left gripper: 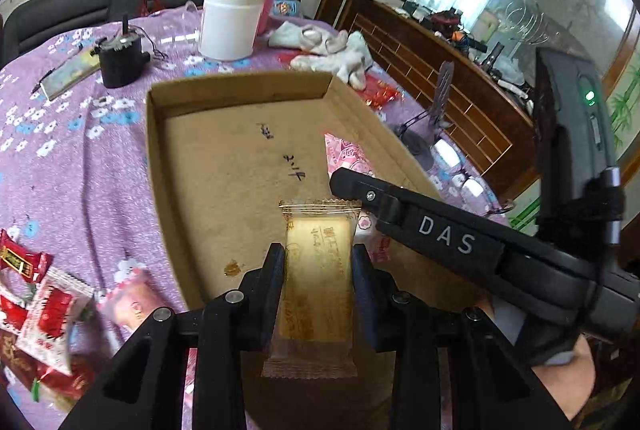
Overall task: Organize snacks
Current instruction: 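Carry both snacks over the cardboard tray and open both grippers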
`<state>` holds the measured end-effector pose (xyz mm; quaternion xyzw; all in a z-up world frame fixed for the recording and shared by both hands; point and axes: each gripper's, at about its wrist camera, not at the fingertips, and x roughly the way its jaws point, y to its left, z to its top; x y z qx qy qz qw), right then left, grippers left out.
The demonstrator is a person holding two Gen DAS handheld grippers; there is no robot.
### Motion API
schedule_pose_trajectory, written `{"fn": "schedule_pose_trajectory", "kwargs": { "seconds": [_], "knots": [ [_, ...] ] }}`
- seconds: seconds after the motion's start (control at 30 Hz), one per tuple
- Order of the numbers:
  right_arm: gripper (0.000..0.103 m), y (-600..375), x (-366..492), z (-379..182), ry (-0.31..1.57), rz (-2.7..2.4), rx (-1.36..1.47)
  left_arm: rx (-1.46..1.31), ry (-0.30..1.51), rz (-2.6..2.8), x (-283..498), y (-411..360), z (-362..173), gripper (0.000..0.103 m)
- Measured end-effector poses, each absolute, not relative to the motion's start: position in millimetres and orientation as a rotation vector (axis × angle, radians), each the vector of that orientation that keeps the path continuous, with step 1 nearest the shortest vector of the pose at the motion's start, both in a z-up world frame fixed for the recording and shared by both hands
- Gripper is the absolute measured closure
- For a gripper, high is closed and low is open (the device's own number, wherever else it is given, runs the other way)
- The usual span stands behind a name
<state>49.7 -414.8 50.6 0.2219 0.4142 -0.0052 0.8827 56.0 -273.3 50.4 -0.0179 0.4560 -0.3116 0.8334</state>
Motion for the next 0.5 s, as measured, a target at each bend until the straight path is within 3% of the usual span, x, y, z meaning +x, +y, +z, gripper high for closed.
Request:
{"fn": "schedule_pose_trajectory", "kwargs": {
  "seconds": [0.5],
  "knots": [
    [0.081, -413, 54, 40, 0.913, -0.069, 0.425, -0.021, 0.976, -0.61, 61, -274, 37, 0.069]
  ]
}}
